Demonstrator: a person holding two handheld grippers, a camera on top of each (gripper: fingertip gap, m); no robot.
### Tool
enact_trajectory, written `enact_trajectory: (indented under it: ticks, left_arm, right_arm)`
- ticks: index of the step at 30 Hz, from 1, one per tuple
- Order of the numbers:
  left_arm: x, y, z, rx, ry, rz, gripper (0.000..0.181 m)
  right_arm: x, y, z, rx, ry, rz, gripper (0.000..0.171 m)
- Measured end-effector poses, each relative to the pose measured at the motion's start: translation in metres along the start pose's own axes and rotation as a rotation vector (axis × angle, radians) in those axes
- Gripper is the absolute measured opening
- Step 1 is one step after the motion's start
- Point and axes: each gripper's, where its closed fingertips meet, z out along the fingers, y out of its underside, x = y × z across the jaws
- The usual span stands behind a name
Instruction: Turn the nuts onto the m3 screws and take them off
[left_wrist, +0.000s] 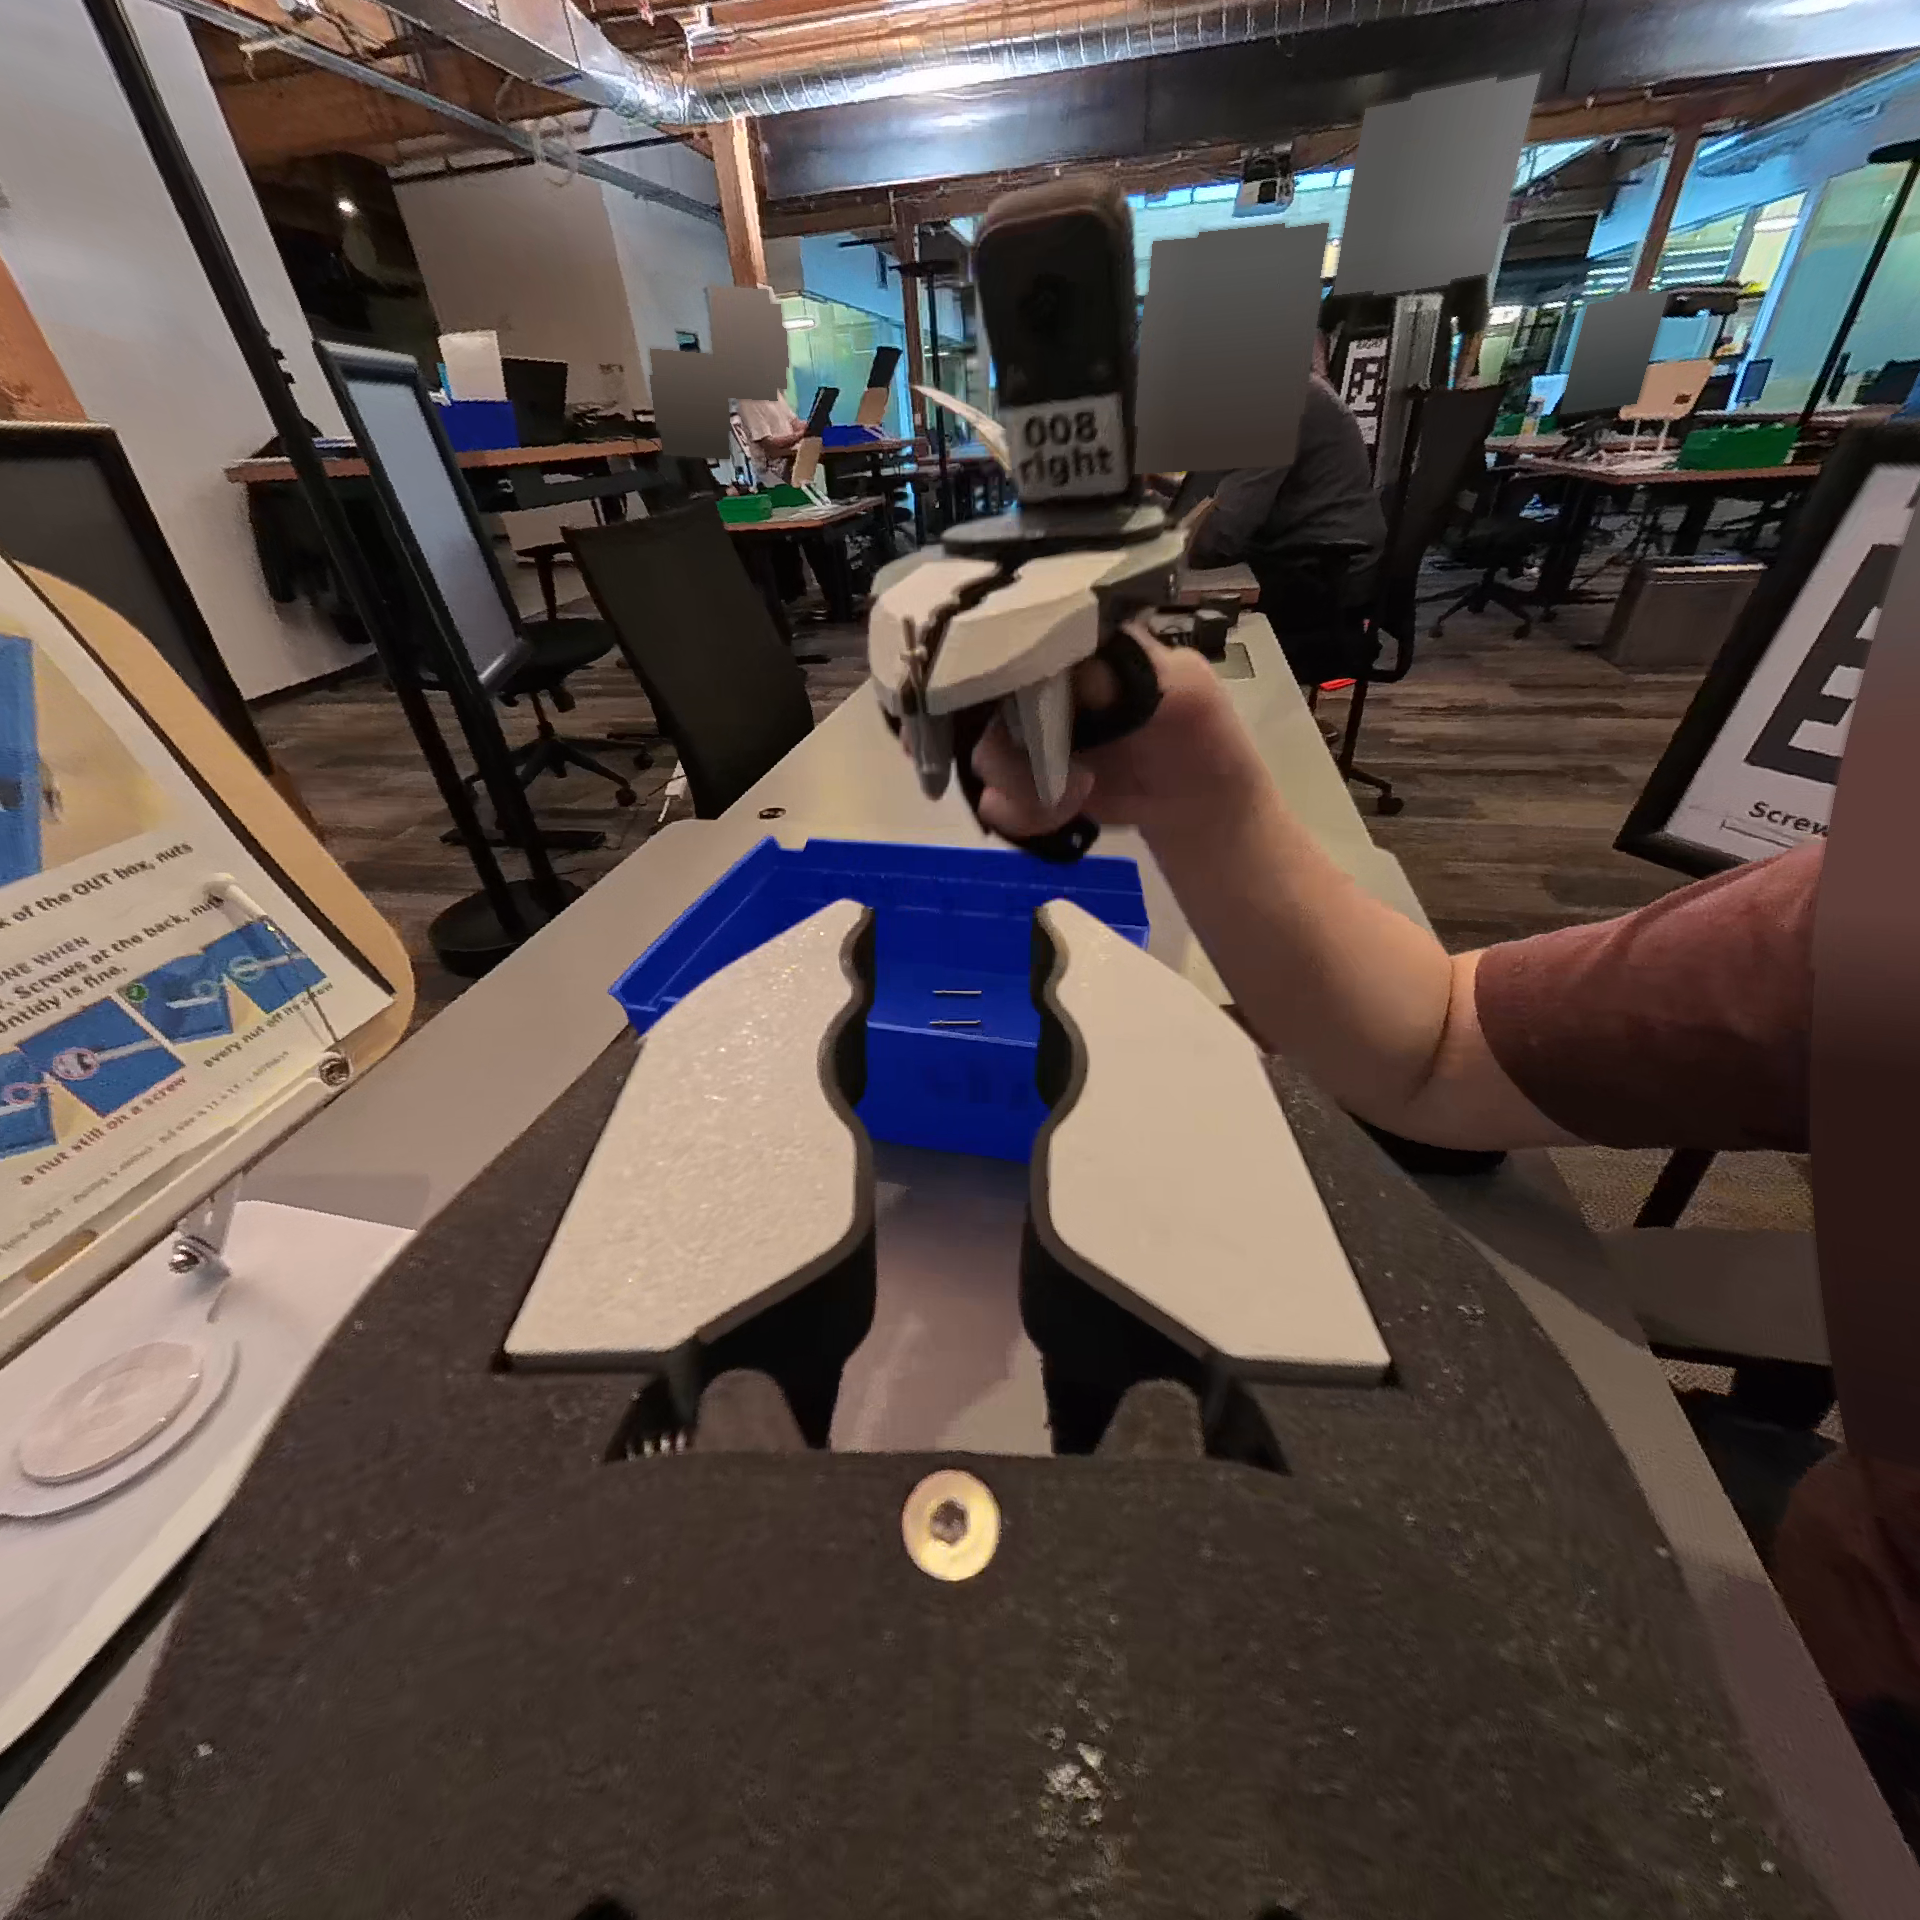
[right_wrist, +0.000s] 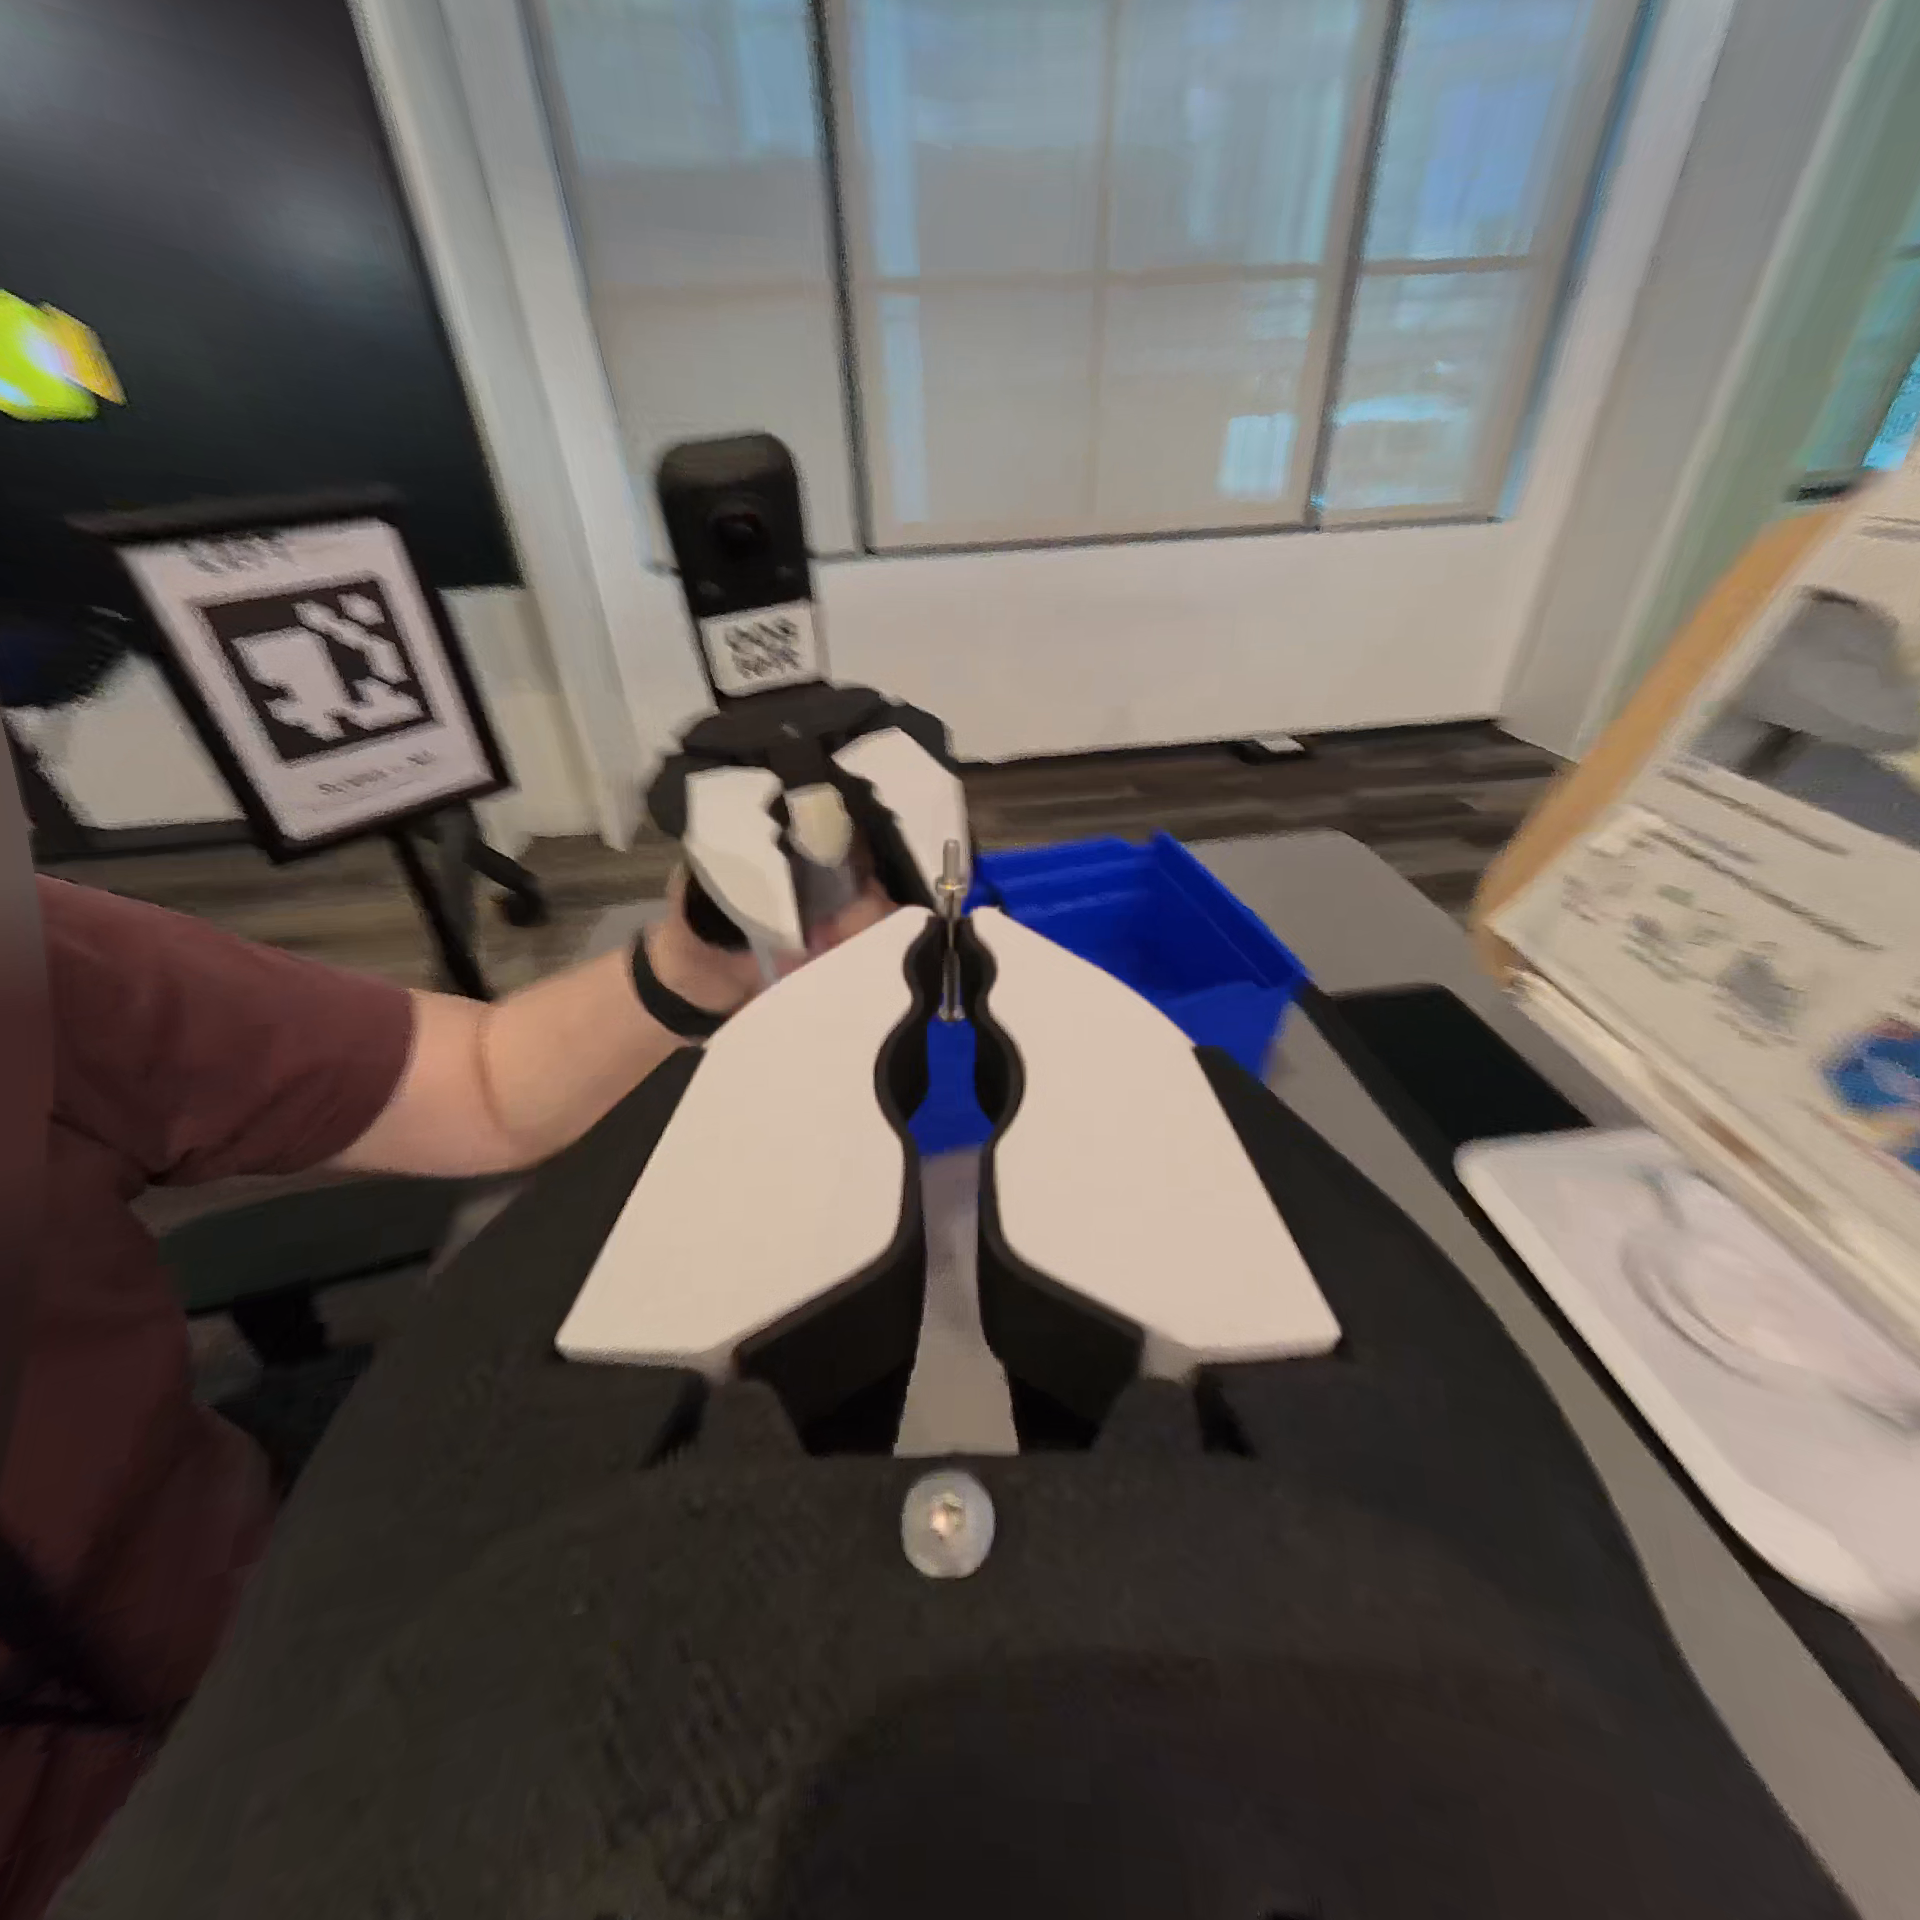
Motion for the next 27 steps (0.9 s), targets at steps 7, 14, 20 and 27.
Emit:
enact_trajectory:
  ticks: [7,14,20,27]
  left_arm:
    - [0.003,0.01,-0.003,-0.178,-0.071,0.016,0.023]
    - [0.006,0.015,-0.001,-0.225,-0.087,0.006,0.023]
    - [0.004,0.017,-0.003,-0.245,-0.091,-0.008,0.023]
    - [0.002,0.018,-0.004,-0.251,-0.097,-0.014,0.021]
  right_arm:
    - [0.095,0.106,-0.147,-0.627,0.654,0.356,0.003]
    - [0.116,0.249,-0.196,-1.133,0.653,0.812,0.003]
    - [0.112,0.297,-0.215,-1.303,0.675,0.99,0.003]
    - [0.115,0.309,-0.226,-1.369,0.722,0.98,0.003]
